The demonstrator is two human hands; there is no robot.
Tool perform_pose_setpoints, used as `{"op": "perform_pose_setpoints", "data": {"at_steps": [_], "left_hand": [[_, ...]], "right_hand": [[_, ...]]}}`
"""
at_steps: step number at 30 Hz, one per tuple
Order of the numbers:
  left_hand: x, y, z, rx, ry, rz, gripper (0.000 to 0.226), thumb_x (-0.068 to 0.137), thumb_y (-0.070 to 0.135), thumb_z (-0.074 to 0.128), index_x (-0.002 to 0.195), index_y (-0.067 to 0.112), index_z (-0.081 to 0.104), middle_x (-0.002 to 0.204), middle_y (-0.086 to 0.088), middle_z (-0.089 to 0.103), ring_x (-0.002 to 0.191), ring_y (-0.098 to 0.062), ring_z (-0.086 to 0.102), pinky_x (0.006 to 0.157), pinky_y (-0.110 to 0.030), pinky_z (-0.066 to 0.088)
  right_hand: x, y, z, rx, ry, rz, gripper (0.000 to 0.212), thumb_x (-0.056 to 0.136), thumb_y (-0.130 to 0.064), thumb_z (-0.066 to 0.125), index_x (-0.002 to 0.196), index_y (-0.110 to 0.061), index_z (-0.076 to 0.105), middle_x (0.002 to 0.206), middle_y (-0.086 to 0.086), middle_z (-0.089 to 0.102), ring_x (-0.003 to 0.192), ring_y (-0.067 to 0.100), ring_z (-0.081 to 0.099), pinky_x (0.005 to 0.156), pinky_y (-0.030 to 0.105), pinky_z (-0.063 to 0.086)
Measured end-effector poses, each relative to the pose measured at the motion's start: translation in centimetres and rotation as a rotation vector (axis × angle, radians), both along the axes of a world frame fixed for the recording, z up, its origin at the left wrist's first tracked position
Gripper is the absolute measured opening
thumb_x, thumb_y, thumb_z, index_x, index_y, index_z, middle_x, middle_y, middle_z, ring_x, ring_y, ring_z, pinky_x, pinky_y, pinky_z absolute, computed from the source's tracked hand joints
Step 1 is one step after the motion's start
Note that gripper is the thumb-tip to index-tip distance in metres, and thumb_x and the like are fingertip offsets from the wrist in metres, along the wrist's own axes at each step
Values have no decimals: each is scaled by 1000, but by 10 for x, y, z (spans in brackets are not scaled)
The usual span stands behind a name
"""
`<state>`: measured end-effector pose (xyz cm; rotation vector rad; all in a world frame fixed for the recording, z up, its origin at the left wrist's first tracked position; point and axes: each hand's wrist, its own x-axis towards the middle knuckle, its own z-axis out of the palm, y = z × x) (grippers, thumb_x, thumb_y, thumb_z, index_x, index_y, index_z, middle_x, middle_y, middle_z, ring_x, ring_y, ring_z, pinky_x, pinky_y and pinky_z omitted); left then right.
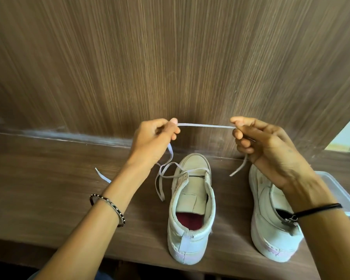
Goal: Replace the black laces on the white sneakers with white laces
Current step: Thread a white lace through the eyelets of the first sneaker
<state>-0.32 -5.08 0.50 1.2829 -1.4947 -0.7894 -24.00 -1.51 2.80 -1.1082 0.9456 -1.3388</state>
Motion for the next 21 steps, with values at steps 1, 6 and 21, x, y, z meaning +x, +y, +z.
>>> {"op": "perform_pose_setpoints", "data": {"at_steps": [1,6,21], "left_hand": [[2,-3,-3,36,-87,35,30,102,39,59,82,22,75,69,12,67,64,6,58,65,-19,41],[-16,7,-2,-56,-265,-157,26,107,42,44,114,35,68,111,12,68,107,-9,57,91,-36,48],[-28,12,3,3,-50,-300,37,107,40,48,87,17,69,73,8,66,78,-2,61,83,-30,49]], "right_hand": [[-1,0,0,4,-23,-11,17,100,-4,55,111,-2,68,72,2,56,60,7,44,51,16,35],[9,2,-2,-7,49,27,19,101,-4,55,116,1,67,74,3,61,61,8,49,52,16,40],[9,4,5,82,-216,128,28,83,-10,58,105,-1,74,90,11,73,77,14,65,66,18,56]]}}
